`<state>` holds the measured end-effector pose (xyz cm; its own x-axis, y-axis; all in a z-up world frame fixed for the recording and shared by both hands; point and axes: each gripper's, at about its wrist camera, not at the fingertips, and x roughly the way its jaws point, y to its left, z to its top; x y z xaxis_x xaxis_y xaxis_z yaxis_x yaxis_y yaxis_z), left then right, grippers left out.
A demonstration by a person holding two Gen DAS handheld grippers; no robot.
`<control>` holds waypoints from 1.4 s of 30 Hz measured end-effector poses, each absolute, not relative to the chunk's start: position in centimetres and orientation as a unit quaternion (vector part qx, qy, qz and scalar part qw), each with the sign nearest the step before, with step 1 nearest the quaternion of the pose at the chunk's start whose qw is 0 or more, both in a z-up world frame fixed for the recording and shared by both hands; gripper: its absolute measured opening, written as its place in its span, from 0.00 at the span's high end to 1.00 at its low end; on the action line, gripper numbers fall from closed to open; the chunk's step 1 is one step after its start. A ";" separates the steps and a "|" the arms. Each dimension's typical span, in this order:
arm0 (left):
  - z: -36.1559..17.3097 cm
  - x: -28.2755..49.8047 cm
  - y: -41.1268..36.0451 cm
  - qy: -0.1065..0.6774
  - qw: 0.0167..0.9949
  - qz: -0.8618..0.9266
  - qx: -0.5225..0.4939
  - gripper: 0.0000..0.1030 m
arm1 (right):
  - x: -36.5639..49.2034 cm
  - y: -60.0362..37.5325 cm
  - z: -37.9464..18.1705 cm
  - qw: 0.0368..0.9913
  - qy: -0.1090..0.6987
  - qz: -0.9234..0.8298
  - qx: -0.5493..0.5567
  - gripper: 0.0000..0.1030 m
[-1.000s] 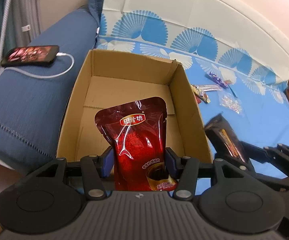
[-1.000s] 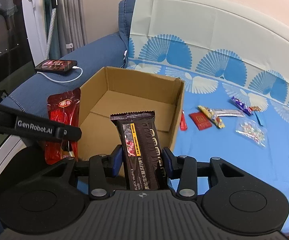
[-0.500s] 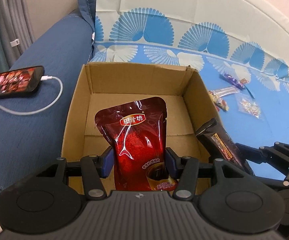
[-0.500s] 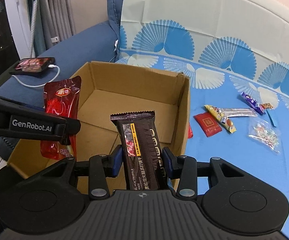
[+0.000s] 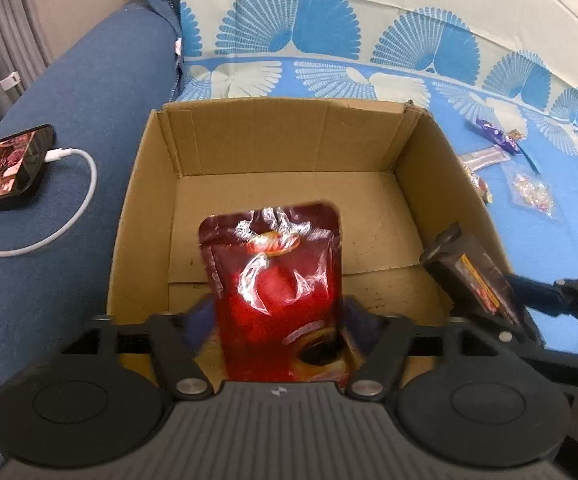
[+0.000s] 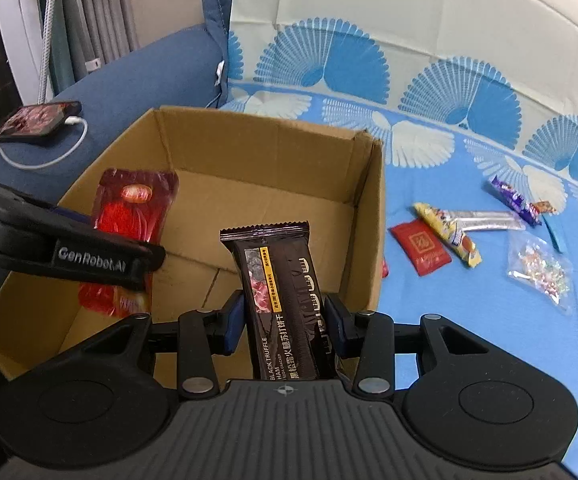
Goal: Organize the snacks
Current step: 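Carry both snacks over the box and open both tools to drop them, then move both tools back from the box toward the remaining snacks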
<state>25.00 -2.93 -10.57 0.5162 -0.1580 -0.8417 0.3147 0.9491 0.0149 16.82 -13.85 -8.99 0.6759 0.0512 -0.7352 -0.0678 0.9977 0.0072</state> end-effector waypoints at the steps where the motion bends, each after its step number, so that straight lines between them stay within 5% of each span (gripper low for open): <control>1: -10.3 24.9 -2.9 0.466 0.869 -0.141 0.083 0.00 | 16.8 -13.9 -8.8 0.919 0.394 0.028 -0.015 0.37; 3: -9.4 24.4 -2.9 0.434 0.885 -0.142 0.093 0.00 | 16.5 -13.9 -8.3 0.927 0.374 0.009 -0.031 0.10; 4: -9.1 24.3 -3.0 0.421 0.890 -0.140 0.105 0.00 | 16.2 -14.0 -8.0 0.932 0.359 -0.002 -0.042 0.09; 23: -3.4 27.9 -2.6 0.194 0.941 -0.093 0.260 0.00 | 13.1 -13.4 -7.1 0.921 0.383 -0.022 -0.075 0.08; 42: -9.9 35.0 2.5 0.229 0.921 -0.047 0.310 0.00 | 14.2 -9.2 -7.1 0.905 0.407 0.005 -0.121 0.08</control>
<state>35.04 2.49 -9.89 0.8905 0.0556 -0.4516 0.2291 0.8028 0.5505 14.17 -9.24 -7.12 0.6683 -0.0890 -0.7385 -0.1083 0.9706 -0.2150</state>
